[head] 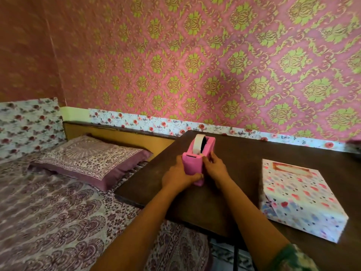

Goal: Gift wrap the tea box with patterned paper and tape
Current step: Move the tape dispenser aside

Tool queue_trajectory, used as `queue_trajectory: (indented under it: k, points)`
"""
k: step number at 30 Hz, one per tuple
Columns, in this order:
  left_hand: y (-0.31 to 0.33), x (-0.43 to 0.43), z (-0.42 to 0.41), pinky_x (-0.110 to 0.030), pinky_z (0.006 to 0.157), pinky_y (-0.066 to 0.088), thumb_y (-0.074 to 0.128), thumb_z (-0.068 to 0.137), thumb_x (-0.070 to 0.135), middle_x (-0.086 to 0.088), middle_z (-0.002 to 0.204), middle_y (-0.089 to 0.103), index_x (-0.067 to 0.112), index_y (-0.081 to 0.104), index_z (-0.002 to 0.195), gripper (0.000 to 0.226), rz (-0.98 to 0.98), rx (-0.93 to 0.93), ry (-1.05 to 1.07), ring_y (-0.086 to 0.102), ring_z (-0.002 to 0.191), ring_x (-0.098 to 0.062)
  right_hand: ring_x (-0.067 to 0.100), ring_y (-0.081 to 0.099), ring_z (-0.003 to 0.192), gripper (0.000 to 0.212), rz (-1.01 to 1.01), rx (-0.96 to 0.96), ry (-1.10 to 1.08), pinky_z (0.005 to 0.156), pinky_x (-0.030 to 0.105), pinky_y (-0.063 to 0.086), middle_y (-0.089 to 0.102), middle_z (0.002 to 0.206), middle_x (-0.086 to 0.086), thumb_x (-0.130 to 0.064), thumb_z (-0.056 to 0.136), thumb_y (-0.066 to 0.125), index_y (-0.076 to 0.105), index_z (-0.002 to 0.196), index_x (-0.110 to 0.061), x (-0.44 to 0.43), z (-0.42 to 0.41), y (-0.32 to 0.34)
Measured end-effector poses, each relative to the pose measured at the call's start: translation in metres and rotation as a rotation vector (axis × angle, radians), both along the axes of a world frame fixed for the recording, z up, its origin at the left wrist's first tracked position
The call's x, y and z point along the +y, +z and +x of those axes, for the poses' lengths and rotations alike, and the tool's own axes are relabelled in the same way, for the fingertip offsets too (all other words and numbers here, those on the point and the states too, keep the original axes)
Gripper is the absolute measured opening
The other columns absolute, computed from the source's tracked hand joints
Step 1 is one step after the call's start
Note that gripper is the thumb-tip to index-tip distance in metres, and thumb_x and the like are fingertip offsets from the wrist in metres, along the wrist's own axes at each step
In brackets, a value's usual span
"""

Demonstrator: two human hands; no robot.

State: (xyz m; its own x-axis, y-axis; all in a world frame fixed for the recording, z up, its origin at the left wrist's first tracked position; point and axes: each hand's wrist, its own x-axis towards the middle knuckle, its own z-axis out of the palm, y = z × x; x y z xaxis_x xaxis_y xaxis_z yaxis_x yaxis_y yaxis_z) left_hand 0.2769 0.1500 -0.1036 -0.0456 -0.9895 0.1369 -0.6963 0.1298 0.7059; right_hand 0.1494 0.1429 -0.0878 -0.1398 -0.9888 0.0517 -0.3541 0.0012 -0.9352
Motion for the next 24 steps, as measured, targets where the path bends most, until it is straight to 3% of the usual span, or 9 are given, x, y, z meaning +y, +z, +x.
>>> queue_trajectory:
  k: [8, 14, 20, 24]
  points:
    - [-0.005, -0.085, 0.028, -0.042, 0.098, 0.045, 0.067, 0.072, 0.058, -0.008, 0.136, 0.049, 0.022, 0.01, 0.145, 0.099, -0.005, -0.037, -0.061, 0.052, 0.118, -0.029, 0.038, 0.044, 0.125, 0.058, 0.013, 0.183, -0.013, 0.102, 0.045, 0.038, 0.04, 0.142, 0.021, -0.045, 0.098, 0.029, 0.014, 0.149, -0.021, -0.081, 0.024, -0.005]
    - [-0.01, -0.142, 0.045, -0.04, 0.101, 0.044, 0.063, 0.057, 0.077, -0.002, 0.141, 0.046, 0.032, 0.014, 0.145, 0.11, 0.023, -0.036, -0.147, 0.05, 0.122, -0.025, 0.035, 0.049, 0.12, 0.059, 0.015, 0.18, -0.008, 0.102, 0.049, 0.039, 0.046, 0.138, 0.019, -0.051, 0.096, 0.026, 0.018, 0.149, -0.026, -0.141, 0.03, -0.012]
    - [-0.013, -0.193, 0.055, -0.041, 0.103, 0.042, 0.068, 0.072, 0.058, -0.004, 0.141, 0.046, 0.03, 0.019, 0.145, 0.092, 0.069, 0.025, -0.197, 0.05, 0.122, -0.026, 0.039, 0.046, 0.122, 0.058, 0.0, 0.232, -0.036, 0.103, 0.052, 0.037, 0.045, 0.137, 0.021, -0.053, 0.096, 0.022, 0.013, 0.148, -0.029, -0.19, 0.034, -0.016]
    - [-0.014, -0.214, 0.057, -0.029, 0.098, 0.04, 0.068, 0.079, 0.042, -0.006, 0.14, 0.047, 0.024, 0.025, 0.145, 0.081, 0.057, 0.088, -0.204, 0.049, 0.122, -0.024, 0.04, 0.043, 0.125, 0.057, -0.007, 0.254, -0.06, 0.105, 0.05, 0.035, 0.043, 0.139, 0.021, -0.051, 0.097, 0.021, 0.015, 0.148, -0.027, -0.214, 0.036, -0.021]
